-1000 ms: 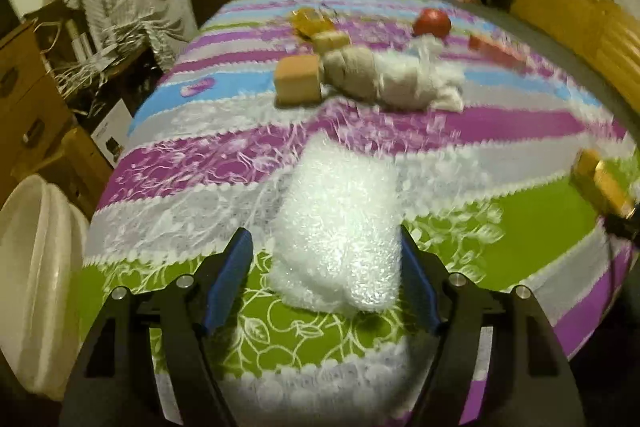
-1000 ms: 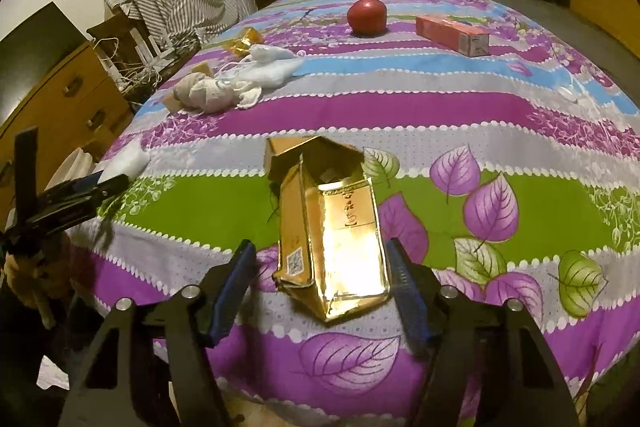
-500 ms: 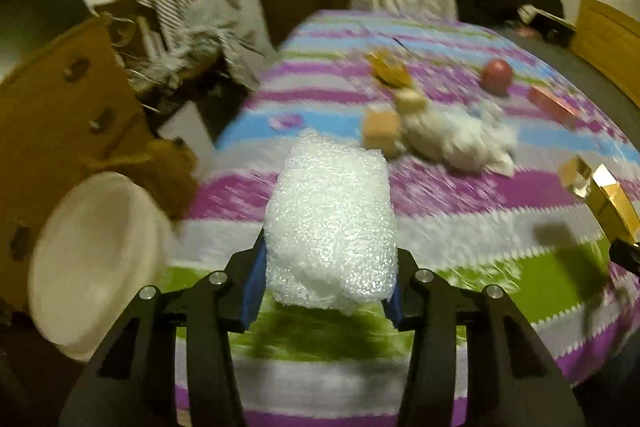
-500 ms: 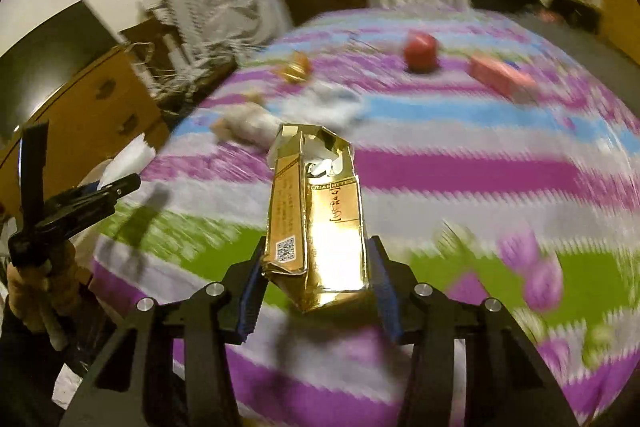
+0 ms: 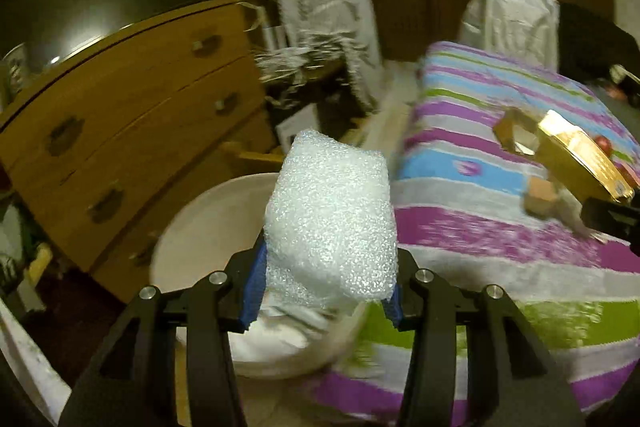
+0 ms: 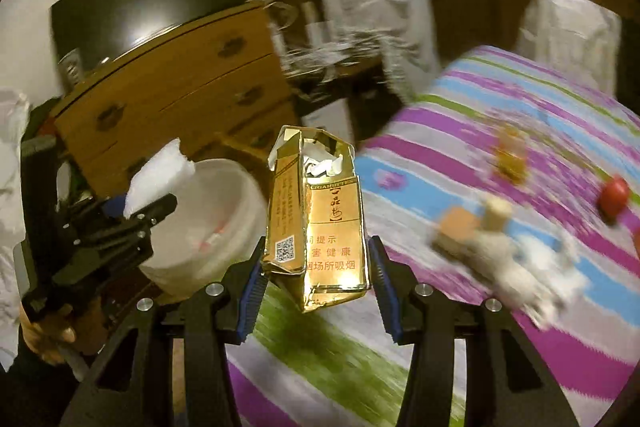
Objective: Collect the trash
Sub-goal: 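Carry the foam sheet and gold box over the white bucket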
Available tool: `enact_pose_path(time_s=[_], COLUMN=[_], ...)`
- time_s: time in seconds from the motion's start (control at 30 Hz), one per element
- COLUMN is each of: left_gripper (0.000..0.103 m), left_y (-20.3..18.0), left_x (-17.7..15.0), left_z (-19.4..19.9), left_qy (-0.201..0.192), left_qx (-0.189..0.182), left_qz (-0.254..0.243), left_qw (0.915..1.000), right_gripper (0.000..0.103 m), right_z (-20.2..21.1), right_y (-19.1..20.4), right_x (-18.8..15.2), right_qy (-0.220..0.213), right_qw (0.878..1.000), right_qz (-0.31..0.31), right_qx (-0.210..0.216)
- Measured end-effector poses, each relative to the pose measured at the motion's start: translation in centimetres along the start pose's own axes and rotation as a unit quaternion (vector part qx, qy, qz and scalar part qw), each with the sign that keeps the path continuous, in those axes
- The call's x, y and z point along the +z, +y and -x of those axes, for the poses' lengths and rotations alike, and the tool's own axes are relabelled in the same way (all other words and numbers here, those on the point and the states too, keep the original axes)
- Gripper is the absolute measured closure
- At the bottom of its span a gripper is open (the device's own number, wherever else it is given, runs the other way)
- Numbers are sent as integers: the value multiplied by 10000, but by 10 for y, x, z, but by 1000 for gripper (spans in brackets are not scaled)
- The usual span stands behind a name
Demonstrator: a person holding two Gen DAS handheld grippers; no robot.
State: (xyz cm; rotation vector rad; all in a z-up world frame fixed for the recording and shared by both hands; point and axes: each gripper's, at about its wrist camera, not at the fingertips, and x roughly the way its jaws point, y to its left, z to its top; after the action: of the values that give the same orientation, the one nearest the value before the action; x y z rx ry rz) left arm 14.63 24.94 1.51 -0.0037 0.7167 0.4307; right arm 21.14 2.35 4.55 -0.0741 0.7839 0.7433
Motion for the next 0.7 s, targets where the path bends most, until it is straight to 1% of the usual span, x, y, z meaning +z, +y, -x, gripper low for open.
enact_pose_path(time_s=[0.13,0.23,0.3,0.5,0.7], left_gripper=[58,58,58,58,57], left_y=[33,53,64,78,81], left_x=[1,-2,-3,-8,-8], left_z=[-6,-11,-15,-23,-28], left_qy=[94,186,254,352,380], left_qx=[236,371,394,468,467], left_qz=[186,274,345,409,410], left_qw=[9995,9988,9983,9974,9973], right_gripper=[53,53,53,52,52], right_z=[-40,-65,-79,-108,-122], right_y=[42,72,92,121,129], right_x=[34,48,55,68,68], right_qy=[219,395,495,624,742], right_qw=[9991,9975,9961,9941,9929], right_qz=[248,401,561,726,797], right_qx=[279,428,465,516,488])
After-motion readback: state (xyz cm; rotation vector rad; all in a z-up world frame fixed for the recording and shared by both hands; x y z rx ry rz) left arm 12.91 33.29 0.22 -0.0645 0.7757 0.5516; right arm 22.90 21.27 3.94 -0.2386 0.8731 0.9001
